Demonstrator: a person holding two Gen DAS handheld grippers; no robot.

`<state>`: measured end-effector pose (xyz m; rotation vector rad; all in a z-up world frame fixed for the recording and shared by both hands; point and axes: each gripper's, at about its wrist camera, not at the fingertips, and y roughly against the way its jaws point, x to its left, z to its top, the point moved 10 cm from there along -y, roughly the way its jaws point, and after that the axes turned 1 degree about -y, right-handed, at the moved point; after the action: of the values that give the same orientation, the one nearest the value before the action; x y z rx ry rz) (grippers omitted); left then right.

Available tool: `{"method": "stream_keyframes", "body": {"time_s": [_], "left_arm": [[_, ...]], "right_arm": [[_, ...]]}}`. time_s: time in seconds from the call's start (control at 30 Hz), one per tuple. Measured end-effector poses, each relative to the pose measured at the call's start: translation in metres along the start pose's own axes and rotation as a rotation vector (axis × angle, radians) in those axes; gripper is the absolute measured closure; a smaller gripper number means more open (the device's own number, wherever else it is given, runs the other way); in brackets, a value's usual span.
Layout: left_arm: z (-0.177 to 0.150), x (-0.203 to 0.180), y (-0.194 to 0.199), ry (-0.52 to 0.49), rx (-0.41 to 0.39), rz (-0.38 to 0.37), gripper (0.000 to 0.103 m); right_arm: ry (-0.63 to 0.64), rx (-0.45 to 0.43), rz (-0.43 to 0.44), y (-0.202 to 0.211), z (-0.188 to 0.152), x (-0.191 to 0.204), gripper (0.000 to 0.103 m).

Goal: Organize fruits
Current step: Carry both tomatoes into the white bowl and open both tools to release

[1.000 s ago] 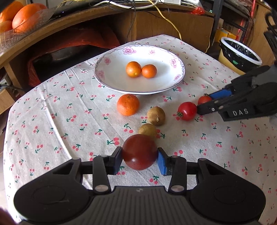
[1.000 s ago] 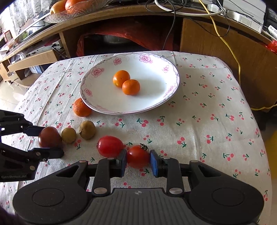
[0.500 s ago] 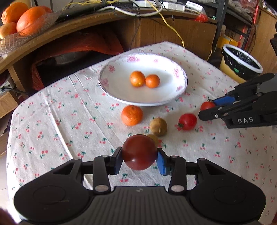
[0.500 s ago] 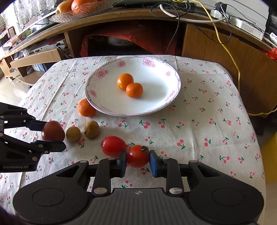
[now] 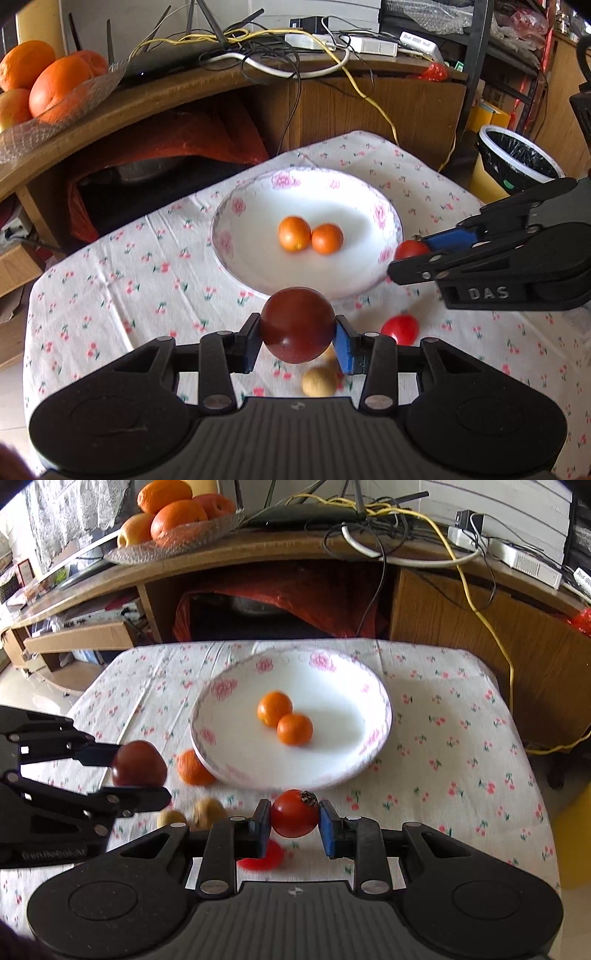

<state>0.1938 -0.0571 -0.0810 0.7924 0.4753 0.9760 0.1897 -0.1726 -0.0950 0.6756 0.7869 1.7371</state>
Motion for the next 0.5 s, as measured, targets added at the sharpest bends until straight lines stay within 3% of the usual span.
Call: {"method": "stream_keyframes", "body": {"time_s": [0.5], "left_arm": [[0.022, 0.005, -0.031, 0.03, -0.003, 0.01, 0.054]], "right_arm": [[-0.023, -0.052, -0.004, -0.018, 0.025, -0.009, 0.081]]}}
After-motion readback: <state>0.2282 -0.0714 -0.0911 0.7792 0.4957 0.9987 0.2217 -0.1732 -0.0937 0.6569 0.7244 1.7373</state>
